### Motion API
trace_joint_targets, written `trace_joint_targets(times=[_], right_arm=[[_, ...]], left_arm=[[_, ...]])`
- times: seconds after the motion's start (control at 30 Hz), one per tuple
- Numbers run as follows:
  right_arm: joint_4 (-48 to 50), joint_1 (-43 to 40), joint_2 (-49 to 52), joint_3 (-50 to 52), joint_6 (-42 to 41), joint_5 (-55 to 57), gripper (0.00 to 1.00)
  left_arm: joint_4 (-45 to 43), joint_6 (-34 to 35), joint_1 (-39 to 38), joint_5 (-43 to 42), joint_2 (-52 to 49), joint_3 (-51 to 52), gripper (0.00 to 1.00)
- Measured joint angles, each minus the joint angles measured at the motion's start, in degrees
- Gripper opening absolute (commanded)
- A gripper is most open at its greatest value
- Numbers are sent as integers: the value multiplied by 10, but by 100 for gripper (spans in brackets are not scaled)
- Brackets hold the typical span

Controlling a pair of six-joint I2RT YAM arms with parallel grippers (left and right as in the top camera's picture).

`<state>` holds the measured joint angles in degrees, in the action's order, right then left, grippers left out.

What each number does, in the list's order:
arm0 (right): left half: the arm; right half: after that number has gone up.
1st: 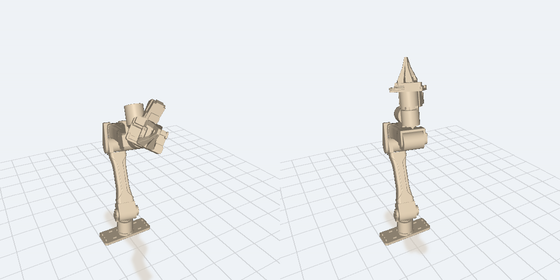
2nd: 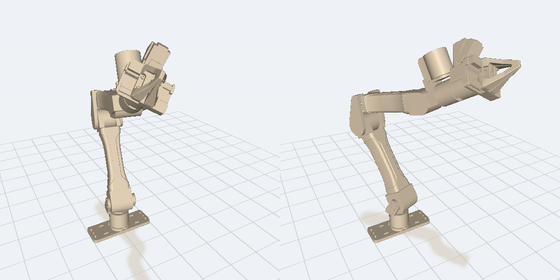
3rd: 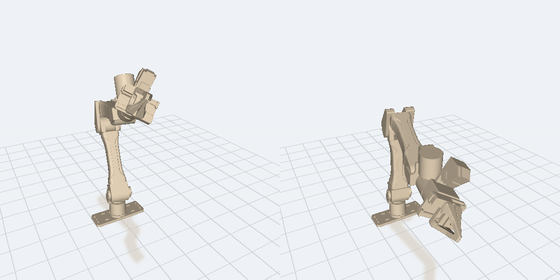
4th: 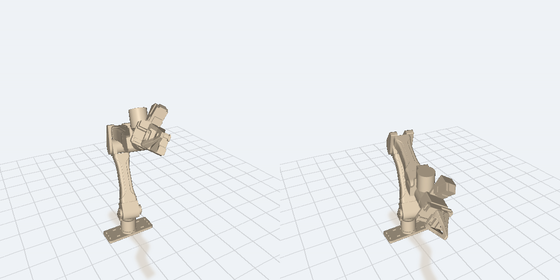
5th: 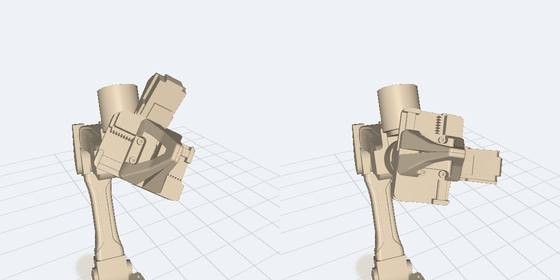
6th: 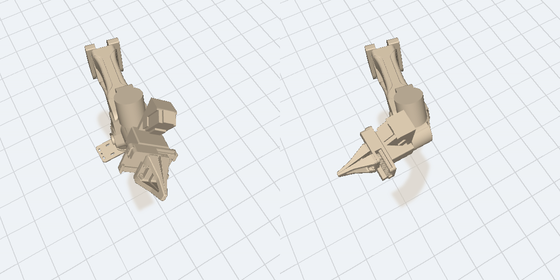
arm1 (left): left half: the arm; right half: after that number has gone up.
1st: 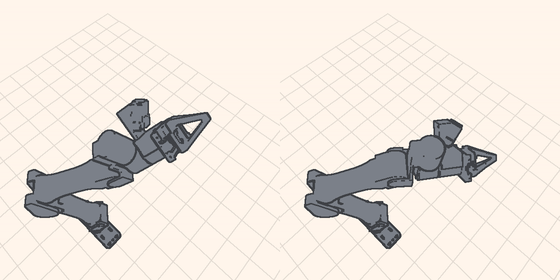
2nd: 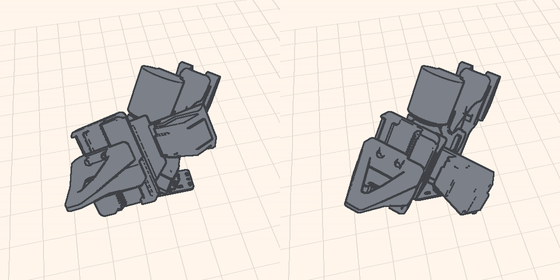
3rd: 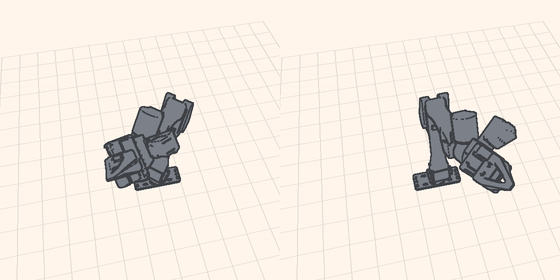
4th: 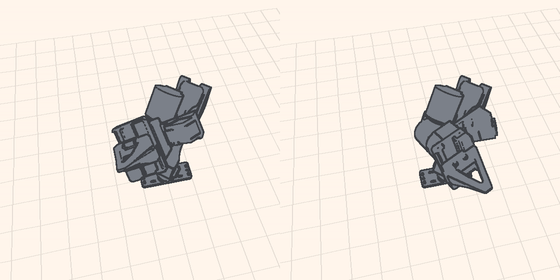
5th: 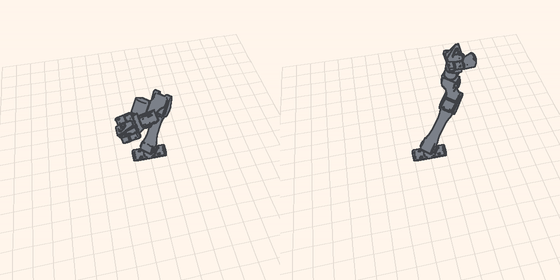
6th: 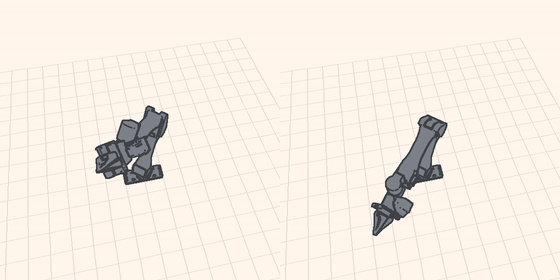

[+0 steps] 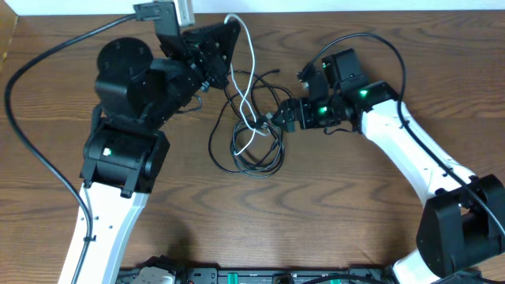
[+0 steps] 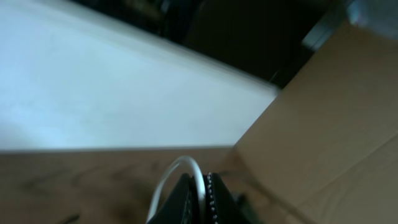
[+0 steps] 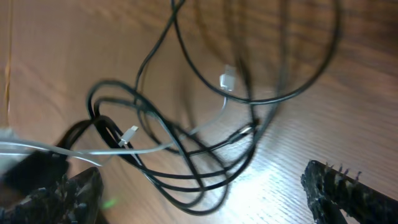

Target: Untangle cables

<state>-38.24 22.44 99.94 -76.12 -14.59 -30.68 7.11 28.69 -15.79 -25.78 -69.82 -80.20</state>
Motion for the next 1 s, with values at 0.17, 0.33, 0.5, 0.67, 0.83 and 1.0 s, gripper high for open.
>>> trace_joint_targets(times=[0.17,0.33,0.5,0.67,0.83,1.0], right_arm=[[0,26,0,0,15,3,99],[2,47,0,0,23,30,82],[3,64,0,0,16,86,79],[9,76,2,0,13,124,65],[23,85,32,0,10,137,14],[27,85,71,0,-15,149,1]], left_arm=[[-58,44,0,-5,2,0,8],[-95,77,0,-11,2,0,8],[-122,95,0,-13,2,0,7],[-152,110,1,-14,3,0,7],[-164,125,7,-14,11,0,8],[-163,135,18,-14,27,0,8]])
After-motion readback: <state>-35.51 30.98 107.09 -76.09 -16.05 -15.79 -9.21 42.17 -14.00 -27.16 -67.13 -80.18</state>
